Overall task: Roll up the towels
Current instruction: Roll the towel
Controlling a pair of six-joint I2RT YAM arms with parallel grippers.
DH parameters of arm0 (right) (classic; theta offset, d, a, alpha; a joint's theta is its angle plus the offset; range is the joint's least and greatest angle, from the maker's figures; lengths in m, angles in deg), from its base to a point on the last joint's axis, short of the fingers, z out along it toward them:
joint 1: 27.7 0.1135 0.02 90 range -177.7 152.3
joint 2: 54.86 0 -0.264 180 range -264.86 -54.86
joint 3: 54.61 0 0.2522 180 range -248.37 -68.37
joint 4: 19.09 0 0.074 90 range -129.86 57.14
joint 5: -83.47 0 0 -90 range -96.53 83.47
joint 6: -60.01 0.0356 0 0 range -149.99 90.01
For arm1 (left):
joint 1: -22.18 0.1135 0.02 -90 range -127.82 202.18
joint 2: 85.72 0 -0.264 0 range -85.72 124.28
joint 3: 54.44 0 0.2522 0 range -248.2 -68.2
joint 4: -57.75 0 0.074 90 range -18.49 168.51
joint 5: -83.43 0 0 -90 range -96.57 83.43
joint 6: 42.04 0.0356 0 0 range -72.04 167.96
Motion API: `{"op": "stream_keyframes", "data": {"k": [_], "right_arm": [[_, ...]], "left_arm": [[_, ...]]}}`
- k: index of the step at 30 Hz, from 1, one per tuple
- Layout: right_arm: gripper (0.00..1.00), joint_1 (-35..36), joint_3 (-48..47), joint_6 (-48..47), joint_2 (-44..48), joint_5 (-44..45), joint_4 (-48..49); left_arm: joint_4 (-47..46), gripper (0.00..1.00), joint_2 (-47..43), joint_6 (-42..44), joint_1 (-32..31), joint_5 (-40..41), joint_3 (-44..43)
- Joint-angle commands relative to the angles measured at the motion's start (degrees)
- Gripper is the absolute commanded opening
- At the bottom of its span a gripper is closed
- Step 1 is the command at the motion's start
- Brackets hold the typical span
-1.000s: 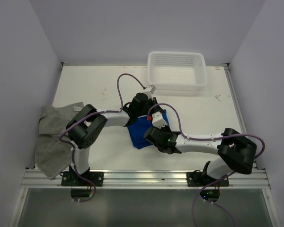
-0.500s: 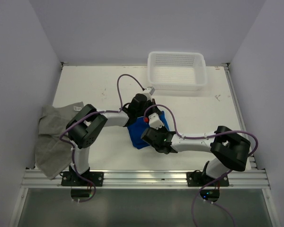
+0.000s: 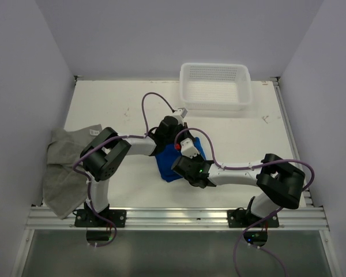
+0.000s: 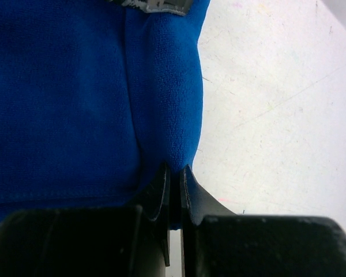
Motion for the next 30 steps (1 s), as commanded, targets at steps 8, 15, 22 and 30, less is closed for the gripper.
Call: {"op": "stream_keyframes", "data": {"k": [8,15,22,30], "right_arm": [[0.00,0.48,-1.89,0.30,0.26,-5.19,-0.04],[0.07,0.48,-2.33,0.47,0.17,-6.24,0.05],[0.14,0.48,-2.51,0.83,0.52,-7.91,0.05],[0.26,0.48,-3.38,1.62,1.49,-10.20,0.75]], "left_arm": [[-1.41,0.00,-1.84,3.00,1.15,4.39,3.08],[-0.01,0.00,-1.40,4.23,1.07,6.23,3.43],[0.87,0.00,-0.52,4.58,1.07,6.67,2.99],[2.10,0.00,0.27,5.11,1.07,7.90,3.69]]}}
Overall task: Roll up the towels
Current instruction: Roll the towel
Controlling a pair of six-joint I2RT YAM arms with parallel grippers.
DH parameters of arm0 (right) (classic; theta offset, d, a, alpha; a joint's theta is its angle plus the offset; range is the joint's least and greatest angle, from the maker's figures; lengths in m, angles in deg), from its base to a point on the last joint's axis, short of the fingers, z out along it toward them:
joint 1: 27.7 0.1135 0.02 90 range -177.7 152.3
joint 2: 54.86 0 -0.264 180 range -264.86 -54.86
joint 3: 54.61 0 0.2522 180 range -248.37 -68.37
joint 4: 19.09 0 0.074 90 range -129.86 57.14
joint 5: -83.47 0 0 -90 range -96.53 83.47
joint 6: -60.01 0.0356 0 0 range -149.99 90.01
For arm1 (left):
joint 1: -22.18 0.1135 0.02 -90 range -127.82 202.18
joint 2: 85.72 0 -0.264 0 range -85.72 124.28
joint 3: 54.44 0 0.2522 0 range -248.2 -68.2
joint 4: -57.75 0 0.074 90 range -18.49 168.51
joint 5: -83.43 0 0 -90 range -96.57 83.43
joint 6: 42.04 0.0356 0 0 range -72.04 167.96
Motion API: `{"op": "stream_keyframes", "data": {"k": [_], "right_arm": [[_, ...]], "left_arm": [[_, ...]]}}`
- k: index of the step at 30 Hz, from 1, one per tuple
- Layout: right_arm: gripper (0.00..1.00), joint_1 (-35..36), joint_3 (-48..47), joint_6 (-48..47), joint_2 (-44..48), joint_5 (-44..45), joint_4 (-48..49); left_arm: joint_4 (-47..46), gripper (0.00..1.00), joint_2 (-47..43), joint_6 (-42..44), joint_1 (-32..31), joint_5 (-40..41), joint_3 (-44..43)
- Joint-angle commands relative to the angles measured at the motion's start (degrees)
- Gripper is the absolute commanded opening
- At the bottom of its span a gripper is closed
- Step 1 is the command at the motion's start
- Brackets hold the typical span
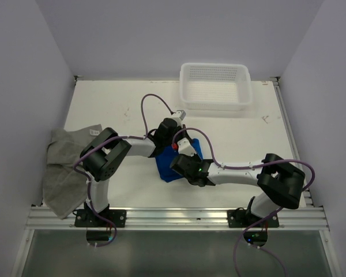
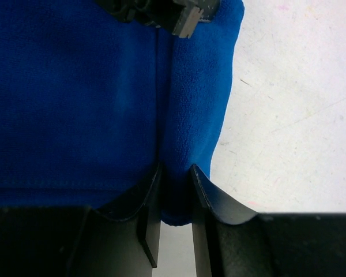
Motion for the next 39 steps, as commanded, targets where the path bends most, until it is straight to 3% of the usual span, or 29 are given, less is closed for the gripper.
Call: {"op": "stream_keyframes", "data": {"k": [1,6,22,27,32,39], "right_arm": [[0.28,0.24,-2.62,1.51,1.73,-3.31,-0.23],[0.39,-0.29,-2.63,2.74,3.75,-4.10,-1.38],[0.52,-3.89,-0.08,6.43,14.46,-7.35,-2.78],[0.59,-7.05,1.41,9.85,19.65,-13.23,-0.50],[0.59,-16.10,5.19,15.74,23.26,-26.24,3.62],[0.60,-22.43,10.20,19.88,22.30,-35.83,8.29]], "left_arm": [[2.65,0.00,0.49,3.56,1.02,5.48,1.44],[3.70,0.00,0.58,4.26,1.02,6.44,1.71],[3.53,0.00,-1.44,3.74,0.94,8.03,4.61],[3.27,0.00,-2.05,3.56,0.67,8.47,5.40],[3.09,0.00,-2.23,3.47,0.67,8.64,5.93],[3.18,0.00,-2.50,3.47,0.50,8.82,6.19]]}}
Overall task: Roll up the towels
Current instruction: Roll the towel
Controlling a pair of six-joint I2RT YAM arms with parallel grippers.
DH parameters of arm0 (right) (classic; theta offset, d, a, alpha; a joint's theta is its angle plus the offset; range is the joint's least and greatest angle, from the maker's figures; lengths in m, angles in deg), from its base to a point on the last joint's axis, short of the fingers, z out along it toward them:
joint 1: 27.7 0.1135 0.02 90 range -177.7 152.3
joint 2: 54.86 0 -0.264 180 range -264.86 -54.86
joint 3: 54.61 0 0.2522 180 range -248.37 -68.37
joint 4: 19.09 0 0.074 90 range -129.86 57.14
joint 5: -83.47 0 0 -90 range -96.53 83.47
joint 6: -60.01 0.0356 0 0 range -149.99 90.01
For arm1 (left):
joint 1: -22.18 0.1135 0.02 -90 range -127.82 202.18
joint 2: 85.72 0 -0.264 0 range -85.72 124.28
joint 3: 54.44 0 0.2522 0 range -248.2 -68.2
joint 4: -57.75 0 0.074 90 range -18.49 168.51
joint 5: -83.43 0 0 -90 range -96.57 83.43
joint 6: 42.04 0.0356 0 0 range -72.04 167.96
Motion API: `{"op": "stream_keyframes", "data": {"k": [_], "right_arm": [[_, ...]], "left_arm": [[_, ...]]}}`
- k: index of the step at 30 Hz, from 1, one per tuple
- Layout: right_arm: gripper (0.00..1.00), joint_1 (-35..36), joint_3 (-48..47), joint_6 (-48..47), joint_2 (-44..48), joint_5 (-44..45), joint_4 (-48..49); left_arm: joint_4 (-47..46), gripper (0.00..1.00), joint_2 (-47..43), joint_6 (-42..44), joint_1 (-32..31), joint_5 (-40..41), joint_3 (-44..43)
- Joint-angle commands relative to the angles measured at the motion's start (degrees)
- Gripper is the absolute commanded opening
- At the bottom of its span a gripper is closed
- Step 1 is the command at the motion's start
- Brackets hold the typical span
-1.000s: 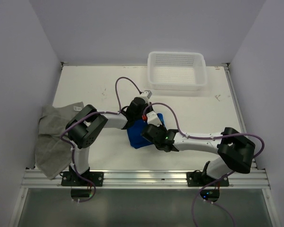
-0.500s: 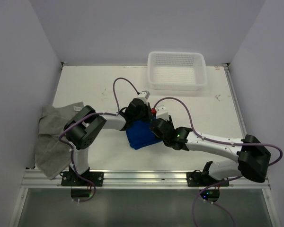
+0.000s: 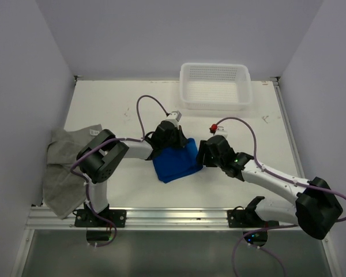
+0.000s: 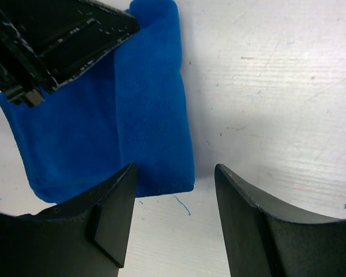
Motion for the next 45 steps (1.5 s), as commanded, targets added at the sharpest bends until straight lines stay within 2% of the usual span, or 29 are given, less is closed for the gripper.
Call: {"op": "stream_keyframes", "data": {"k": [1,11,23,26,33,41,45], "right_arm": [[0.60,-1.47,2.51,3.72,-0.65,-7.05,5.10],[0.60,-3.50,7.09,5.14,-4.78,-11.53,12.57],[0.53,-3.59,7.53,1.62,-4.52,-10.57,13.10],[0.47,-3.59,7.18,0.83,-4.78,-11.62,14.49],[0.18,-3.59,7.44,0.04,-4.96,-12.24,15.30],[0.01,-3.59,7.09,-1.28,-4.52,-12.24,14.68],[0.00,-3.50,6.92,-2.07,-4.34,-12.33,14.16]], "left_arm": [[4.69,0.00,-0.37,2.51,0.47,3.33,2.26],[4.86,0.00,-1.08,2.86,0.21,3.33,3.14],[4.51,0.00,-0.55,2.69,-0.23,3.33,2.52],[4.51,0.00,-0.90,2.69,-0.58,3.33,2.52],[5.30,0.00,-1.34,3.13,-0.67,3.33,1.99],[6.18,0.00,-1.52,3.39,-0.67,3.42,1.29],[6.53,0.00,-1.78,3.48,-0.67,3.42,1.03]]}}
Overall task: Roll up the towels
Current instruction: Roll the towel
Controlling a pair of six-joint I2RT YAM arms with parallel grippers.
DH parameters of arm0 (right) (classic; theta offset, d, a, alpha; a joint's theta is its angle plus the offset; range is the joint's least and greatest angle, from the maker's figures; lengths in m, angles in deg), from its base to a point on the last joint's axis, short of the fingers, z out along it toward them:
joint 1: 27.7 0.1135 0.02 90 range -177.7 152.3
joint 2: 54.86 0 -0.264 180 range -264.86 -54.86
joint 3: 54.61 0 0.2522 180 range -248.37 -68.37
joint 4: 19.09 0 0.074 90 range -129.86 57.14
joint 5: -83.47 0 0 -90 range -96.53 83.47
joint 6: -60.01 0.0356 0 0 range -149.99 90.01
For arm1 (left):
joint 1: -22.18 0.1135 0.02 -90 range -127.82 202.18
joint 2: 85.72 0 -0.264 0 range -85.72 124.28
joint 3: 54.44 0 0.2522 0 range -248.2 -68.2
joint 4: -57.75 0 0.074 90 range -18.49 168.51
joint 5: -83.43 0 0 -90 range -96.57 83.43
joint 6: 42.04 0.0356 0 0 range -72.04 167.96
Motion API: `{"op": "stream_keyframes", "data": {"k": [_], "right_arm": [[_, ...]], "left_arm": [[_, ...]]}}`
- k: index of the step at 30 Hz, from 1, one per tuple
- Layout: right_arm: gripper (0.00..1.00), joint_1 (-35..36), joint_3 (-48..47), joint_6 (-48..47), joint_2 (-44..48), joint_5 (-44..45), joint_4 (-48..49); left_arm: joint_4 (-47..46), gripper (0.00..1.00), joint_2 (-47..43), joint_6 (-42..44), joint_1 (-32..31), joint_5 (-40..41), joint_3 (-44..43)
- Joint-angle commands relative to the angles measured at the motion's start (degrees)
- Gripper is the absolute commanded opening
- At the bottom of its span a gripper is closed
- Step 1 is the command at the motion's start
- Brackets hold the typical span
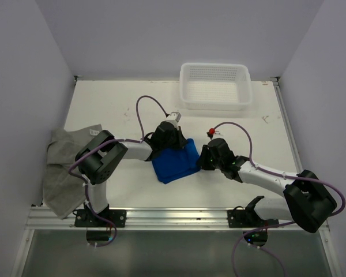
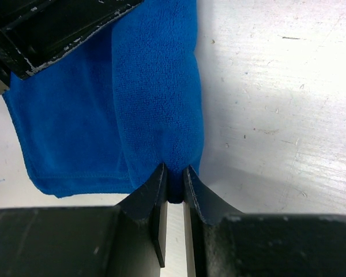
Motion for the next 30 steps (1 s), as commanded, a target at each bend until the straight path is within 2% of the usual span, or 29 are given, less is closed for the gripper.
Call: {"op": "stream_keyframes", "data": {"k": [1,19,25,30], "right_arm": [[0.00,-0.07,-0.32,-1.85,0.68,-0.50,0.80],[0.00,1.78,-0.76,-5.72,1.12,7.05,-2.63],[0.00,5.37,-1.99,-7.48,1.21,10.83,-4.73],[0.00,9.51,-4.53,-8.62,0.42,17.60,-7.55]], "left_arm": [[6.01,0.00,-0.75,3.00,-0.21,2.20,0.00],[10.14,0.01,-1.54,4.31,-0.21,4.22,-3.34],[11.63,0.03,-2.16,4.75,-0.21,4.66,-4.84],[12.42,0.04,-3.21,4.84,-0.12,4.83,-5.54]]}}
